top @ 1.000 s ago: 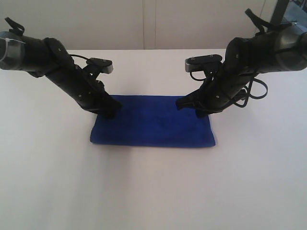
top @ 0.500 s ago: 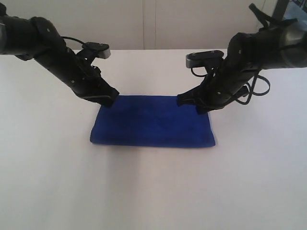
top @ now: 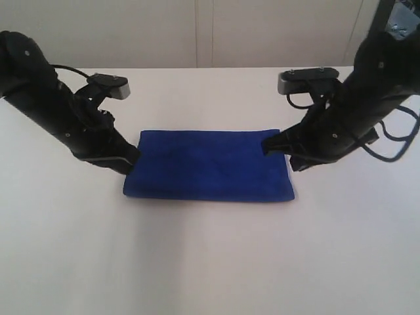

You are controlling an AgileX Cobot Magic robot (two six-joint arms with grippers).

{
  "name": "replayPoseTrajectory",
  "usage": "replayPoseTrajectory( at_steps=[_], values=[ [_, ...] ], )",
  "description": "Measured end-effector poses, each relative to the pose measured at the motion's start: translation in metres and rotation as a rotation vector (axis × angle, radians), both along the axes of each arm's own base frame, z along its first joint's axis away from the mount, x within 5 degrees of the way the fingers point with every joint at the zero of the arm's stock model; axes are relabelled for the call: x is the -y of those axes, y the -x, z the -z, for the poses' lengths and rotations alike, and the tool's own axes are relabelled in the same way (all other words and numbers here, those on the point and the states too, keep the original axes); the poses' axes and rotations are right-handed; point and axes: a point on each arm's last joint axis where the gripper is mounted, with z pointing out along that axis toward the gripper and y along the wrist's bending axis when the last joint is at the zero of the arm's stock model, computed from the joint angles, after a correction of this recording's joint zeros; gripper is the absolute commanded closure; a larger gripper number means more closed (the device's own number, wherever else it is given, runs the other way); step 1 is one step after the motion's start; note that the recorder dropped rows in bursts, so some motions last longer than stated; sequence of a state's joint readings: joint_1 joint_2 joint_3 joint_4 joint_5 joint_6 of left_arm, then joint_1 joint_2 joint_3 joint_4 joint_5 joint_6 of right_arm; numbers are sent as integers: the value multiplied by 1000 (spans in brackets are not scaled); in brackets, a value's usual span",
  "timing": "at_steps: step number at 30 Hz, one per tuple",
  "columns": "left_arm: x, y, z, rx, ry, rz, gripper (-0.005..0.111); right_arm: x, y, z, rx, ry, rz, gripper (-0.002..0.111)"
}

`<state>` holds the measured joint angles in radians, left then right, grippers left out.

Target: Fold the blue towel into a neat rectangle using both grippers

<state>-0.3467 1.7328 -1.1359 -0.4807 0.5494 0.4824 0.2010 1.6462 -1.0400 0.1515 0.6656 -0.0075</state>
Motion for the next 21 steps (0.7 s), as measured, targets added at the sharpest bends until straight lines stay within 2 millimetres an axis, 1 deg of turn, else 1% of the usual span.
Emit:
replayPoseTrajectory(
  at_steps=[1, 2, 3, 4, 5, 6, 7, 9, 11, 12, 13, 15, 16, 17, 21],
  values=[
    [-4, 7, 2, 4, 2, -48, 107, 3, 13, 3, -19, 1, 7, 108],
    [-7, 12, 2, 7, 8, -87, 107, 4, 18, 0, -14, 0, 7, 108],
    [-12, 21, -2, 25, 19, -144, 107, 6, 30, -5, 1, -1, 6, 108],
    [-15, 27, -4, 30, 26, -163, 107, 7, 35, -9, 11, -4, 6, 108],
    [-19, 38, -11, 37, 39, -183, 107, 10, 48, -20, 47, -16, 19, 108],
    [-21, 44, -15, 42, 45, -185, 107, 11, 53, -24, 66, -20, 22, 108],
    [-25, 57, -23, 48, 58, -190, 107, 14, 66, -36, 113, -33, 28, 108],
    [-30, 76, -40, 66, 88, -191, 107, 18, 86, -52, 189, -48, 30, 108],
    [-35, 94, -57, 100, 120, -192, 107, 23, 107, -63, 266, -54, 26, 108],
    [-40, 107, -69, 139, 143, -187, 107, 27, 123, -71, 323, -56, 22, 108],
    [-42, 112, -74, 159, 154, -187, 107, 29, 130, -75, 350, -55, 20, 108],
    [-49, 133, -92, 236, 197, -185, 107, 36, 157, -86, 455, -54, 14, 108],
    [-52, 143, -99, 264, 215, -187, 107, 38, 170, -92, 508, -61, 13, 108],
    [-56, 153, -106, 299, 235, -185, 107, 40, 176, -94, 533, -63, 13, 108],
    [-67, 186, -125, 420, 295, -174, 107, 48, 216, -111, 711, -96, 16, 108]
  ],
)
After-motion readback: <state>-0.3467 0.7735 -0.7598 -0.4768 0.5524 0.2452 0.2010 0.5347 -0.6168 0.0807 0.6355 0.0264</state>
